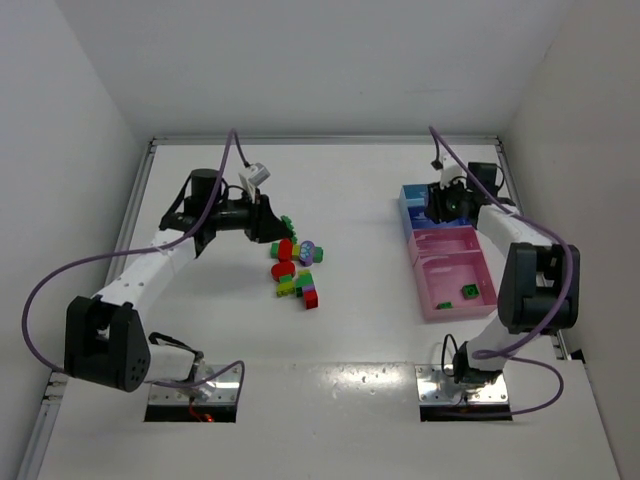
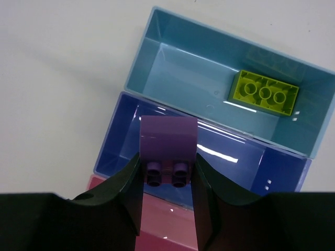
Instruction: Sort the legos into containers by color
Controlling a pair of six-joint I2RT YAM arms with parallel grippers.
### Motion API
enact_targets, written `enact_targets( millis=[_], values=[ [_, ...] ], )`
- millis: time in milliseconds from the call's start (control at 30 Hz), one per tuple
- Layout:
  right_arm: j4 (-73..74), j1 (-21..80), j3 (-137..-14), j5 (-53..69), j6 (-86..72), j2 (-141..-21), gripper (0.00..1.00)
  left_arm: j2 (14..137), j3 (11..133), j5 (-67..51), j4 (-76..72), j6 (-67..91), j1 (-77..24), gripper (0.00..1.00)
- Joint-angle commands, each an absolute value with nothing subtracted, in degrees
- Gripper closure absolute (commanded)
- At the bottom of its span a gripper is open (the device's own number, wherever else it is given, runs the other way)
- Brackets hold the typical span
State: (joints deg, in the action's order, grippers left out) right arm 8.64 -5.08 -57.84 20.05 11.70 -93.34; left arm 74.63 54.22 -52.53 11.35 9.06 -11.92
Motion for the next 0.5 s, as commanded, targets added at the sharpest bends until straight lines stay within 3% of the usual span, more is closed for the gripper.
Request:
enact_targets(
  millis=[0, 267, 367, 467],
  values=[
    [6.06, -5.45, -57.83, 20.04, 14.06, -94.66, 0.82, 75.06, 56.87, -52.29, 10.11, 9.40, -11.43, 1.00],
    [6.06, -5.45, -57.74, 18.11, 14.06, -95.37, 0.40, 76.11, 57.39, -52.29, 10.11, 9.40, -11.95, 1.00],
    [6.06, -5.45, -57.22, 18.11, 13.45, -94.05, 0.27, 76.73, 57.39, -51.77, 10.11, 9.40, -13.09, 1.00],
    [6.67, -6.06, -57.22, 19.42, 11.00, -89.94, 0.24, 77.95, 57.92, -51.77, 10.11, 9.40, -16.15, 1.00]
  ],
)
